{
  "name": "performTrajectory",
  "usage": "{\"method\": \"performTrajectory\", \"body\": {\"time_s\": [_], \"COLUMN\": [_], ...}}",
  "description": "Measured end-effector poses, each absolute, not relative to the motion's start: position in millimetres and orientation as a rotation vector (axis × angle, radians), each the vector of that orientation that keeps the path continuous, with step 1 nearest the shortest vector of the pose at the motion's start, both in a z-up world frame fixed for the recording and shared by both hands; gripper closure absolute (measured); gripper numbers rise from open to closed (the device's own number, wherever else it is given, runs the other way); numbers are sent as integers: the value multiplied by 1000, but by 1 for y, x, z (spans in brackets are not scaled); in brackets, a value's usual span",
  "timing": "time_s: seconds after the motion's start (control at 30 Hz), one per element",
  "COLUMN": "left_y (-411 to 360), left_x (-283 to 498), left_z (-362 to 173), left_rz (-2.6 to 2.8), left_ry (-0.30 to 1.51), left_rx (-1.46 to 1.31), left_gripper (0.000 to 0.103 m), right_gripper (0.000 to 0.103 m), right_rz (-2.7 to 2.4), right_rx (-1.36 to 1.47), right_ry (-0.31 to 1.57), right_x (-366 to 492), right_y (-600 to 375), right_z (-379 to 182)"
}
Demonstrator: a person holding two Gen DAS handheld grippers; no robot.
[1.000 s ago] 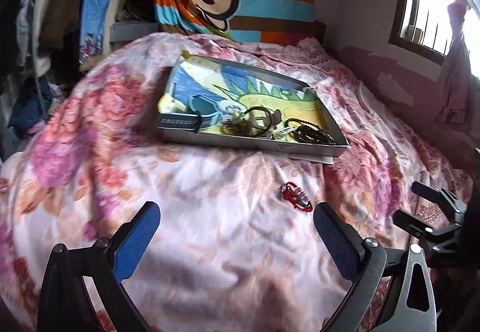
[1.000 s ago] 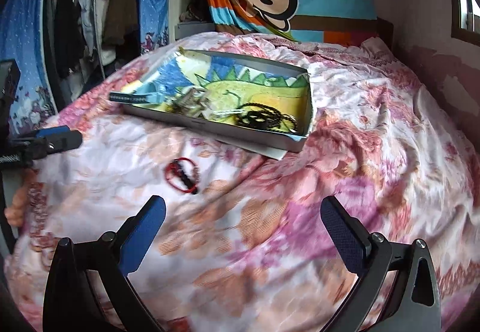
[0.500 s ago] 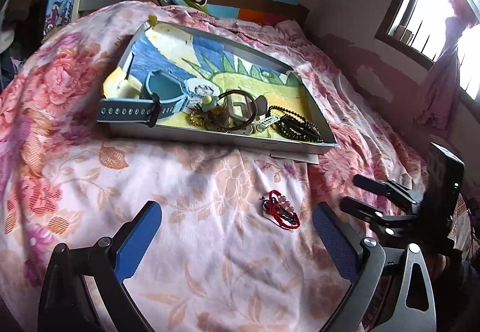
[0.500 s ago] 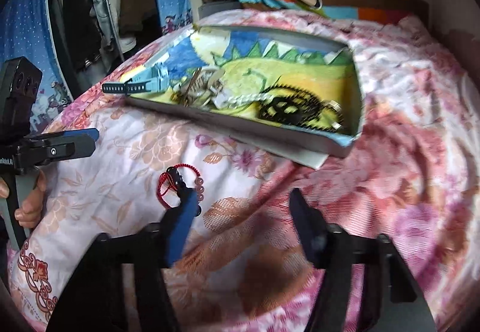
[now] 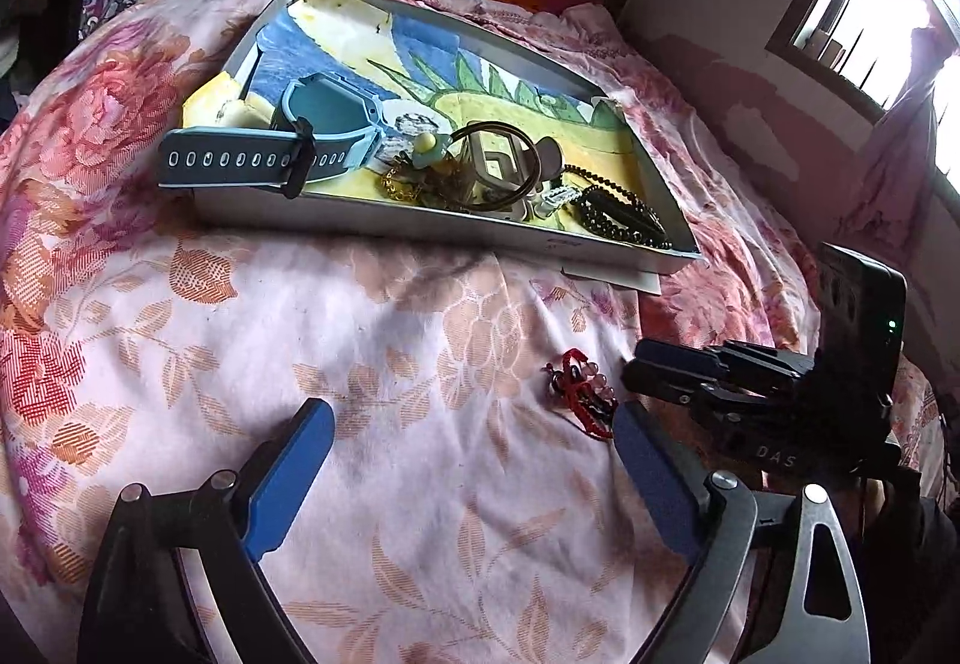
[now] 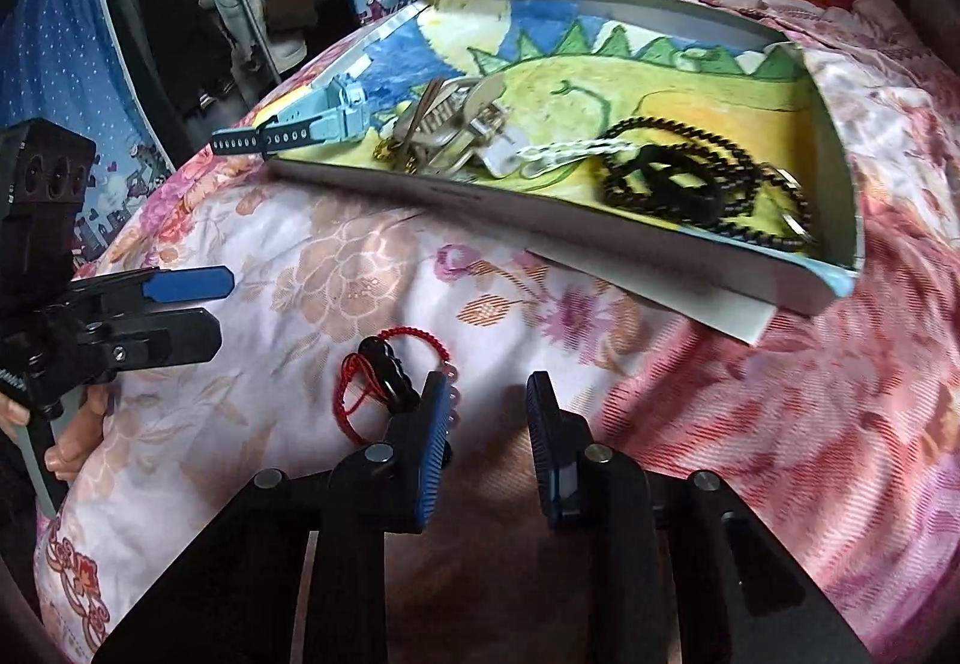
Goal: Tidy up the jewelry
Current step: 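Close the right tool on the red bead bracelet and lift it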
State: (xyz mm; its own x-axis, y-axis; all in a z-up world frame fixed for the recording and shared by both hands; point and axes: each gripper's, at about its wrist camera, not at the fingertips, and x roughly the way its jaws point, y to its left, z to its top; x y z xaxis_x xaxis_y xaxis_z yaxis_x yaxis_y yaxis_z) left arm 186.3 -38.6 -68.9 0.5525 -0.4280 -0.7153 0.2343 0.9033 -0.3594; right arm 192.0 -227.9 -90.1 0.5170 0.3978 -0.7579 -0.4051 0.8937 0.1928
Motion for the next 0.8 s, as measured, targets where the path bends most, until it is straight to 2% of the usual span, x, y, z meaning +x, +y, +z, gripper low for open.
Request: {"method": "performTrajectory", "body": {"time_s": [0.2,0.37,0.57,0.8], "left_y": [-39,-43,-58,-78], "left_x": [189,189,190,187], "left_z": [-70,-71,-70,-71], "left_rz": [-389,-405,-483,-573], "left_ry": [911,908,897,905], "left_rx": [-223,-199,-145,-61], "left_gripper": [9,9,9,10], "right_gripper": [82,96,96,96], "right_rz": [459,424,374,378], "right_rx": [-104,-187,-170,42], "right_ry": [941,951,945,860], "right_x": [195,191,188,189], "right_y": [-210,-204,-218,-255], "right_z": [-98,-97,-92,-74]}}
